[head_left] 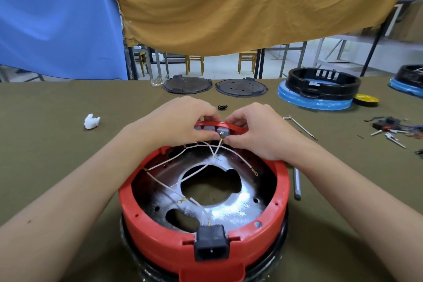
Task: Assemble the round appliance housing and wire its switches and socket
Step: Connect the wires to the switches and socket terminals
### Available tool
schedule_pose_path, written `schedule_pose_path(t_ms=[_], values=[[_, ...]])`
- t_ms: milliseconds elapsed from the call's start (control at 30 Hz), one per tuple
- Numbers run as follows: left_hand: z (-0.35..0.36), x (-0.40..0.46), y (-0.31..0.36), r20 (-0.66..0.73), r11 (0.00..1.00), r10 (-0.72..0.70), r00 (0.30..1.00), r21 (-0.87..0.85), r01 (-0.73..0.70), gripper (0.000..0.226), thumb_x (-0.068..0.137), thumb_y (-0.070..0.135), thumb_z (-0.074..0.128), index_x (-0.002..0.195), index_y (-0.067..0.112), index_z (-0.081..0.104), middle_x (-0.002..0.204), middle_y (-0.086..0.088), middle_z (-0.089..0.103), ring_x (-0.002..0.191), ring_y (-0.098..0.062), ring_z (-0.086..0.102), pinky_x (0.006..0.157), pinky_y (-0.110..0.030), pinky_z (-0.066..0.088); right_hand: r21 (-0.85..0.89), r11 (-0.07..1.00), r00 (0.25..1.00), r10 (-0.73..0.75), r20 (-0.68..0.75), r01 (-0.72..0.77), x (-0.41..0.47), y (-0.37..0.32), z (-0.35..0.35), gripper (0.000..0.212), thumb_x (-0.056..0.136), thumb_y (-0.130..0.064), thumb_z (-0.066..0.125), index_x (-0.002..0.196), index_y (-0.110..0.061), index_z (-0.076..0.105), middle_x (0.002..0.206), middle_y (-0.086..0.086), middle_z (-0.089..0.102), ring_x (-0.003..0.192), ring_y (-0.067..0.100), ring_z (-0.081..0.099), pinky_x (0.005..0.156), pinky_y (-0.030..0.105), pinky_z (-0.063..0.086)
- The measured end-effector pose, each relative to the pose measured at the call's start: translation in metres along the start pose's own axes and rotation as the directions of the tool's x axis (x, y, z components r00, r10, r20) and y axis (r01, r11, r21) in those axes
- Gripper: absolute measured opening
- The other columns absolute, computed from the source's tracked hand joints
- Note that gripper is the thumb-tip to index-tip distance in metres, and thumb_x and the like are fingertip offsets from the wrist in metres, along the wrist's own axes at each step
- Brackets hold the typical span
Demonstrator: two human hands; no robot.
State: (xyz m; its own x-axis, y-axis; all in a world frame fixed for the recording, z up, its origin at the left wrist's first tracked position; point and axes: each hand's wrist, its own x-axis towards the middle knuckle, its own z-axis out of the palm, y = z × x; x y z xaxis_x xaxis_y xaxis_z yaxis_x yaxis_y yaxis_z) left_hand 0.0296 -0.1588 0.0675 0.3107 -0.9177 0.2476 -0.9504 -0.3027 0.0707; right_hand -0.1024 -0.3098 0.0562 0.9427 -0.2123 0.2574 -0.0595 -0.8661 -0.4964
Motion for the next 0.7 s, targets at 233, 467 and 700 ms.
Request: schedule_pose_path(t_ms=[233,467,700], values=[[-0.001,-0.001,0.000,0.008,0.999,-0.016,1.000,0.038,0.016,0.030,0.086,0.054,0.064,0.109,0.034,0.066,0.098,0.016,0.065,0.087,-0.010,0.058,0.076,-0.037,0.053,-0.008,1.000,1.000,-0.007,0.000,0.007,0.000,0.000,0.000,0.018,0.082,-0.026,0.073,0.100,-0.026,0.076,0.082,-0.009,0.074,0.076,0.007,0.068,0.074,0.032,0.057],[-0.001,-0.006,0.001,0.024,0.994,-0.047,0.999,-0.097,0.049,0.030,0.085,0.045,0.068,0.113,0.036,0.066,0.101,0.015,0.069,0.092,-0.008,0.062,0.084,-0.038,0.052,0.044,0.999,1.000,0.003,0.026,-0.004,-0.001,0.002,-0.001,0.019,0.082,-0.028,0.070,0.101,-0.029,0.076,0.083,-0.012,0.074,0.077,0.003,0.067,0.072,0.025,0.056],[-0.014,-0.027,-0.023,0.159,0.835,-0.139,0.977,-0.512,0.203,0.036,0.093,0.025,0.066,0.124,0.042,0.059,0.116,0.023,0.067,0.105,0.005,0.064,0.102,-0.031,0.047,0.327,0.939,0.988,0.057,0.145,-0.102,-0.003,0.010,-0.006,0.016,0.088,-0.031,0.064,0.096,-0.026,0.077,0.089,-0.004,0.077,0.082,0.010,0.072,0.076,0.023,0.058]])
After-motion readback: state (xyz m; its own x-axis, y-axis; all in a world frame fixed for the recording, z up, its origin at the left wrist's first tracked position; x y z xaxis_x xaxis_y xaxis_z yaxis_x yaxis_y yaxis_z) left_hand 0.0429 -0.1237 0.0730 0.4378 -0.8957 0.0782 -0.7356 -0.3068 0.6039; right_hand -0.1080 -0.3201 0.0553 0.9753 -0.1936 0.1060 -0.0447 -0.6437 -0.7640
